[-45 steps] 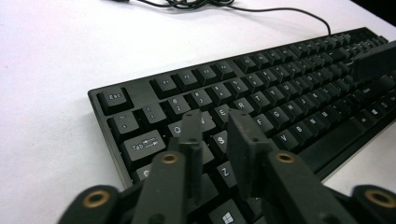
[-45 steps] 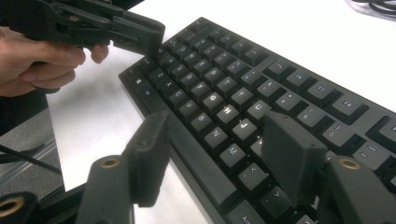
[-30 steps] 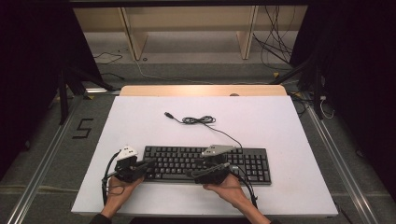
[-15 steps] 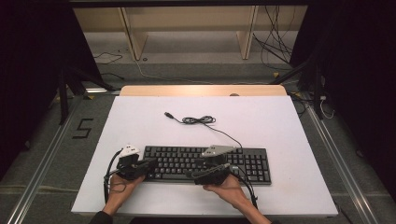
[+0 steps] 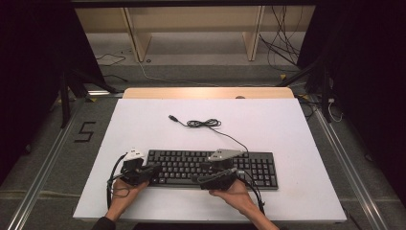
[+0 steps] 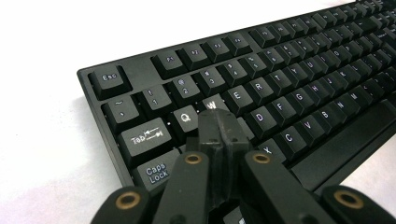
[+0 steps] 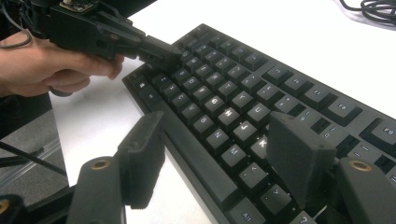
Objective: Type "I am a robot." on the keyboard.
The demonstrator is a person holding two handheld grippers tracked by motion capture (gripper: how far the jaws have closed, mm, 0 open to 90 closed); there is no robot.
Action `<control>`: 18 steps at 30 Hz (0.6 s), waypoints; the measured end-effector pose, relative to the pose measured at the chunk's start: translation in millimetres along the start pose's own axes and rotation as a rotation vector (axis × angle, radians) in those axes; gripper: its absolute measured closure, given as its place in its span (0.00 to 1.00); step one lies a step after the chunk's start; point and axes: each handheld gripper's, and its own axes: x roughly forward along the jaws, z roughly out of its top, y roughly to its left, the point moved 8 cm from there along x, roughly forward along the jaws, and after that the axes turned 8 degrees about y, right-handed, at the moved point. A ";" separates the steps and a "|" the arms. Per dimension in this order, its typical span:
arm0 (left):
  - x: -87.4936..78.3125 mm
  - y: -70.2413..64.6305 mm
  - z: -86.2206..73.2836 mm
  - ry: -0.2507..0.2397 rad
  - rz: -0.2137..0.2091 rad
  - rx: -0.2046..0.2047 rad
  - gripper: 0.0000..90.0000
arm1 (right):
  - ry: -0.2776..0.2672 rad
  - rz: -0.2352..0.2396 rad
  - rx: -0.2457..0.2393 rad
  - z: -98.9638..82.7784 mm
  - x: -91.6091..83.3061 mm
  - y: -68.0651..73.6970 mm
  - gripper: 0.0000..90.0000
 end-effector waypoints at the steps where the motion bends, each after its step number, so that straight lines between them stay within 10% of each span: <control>1: -0.6 -0.3 0.2 0.000 0.002 0.001 0.99 | -0.001 0.000 0.000 0.1 0.0 0.1 0.43; 18: -16.6 -7.3 4.8 -0.074 -0.046 -0.014 0.61 | -0.016 -0.019 0.004 2.6 0.5 -5.2 0.46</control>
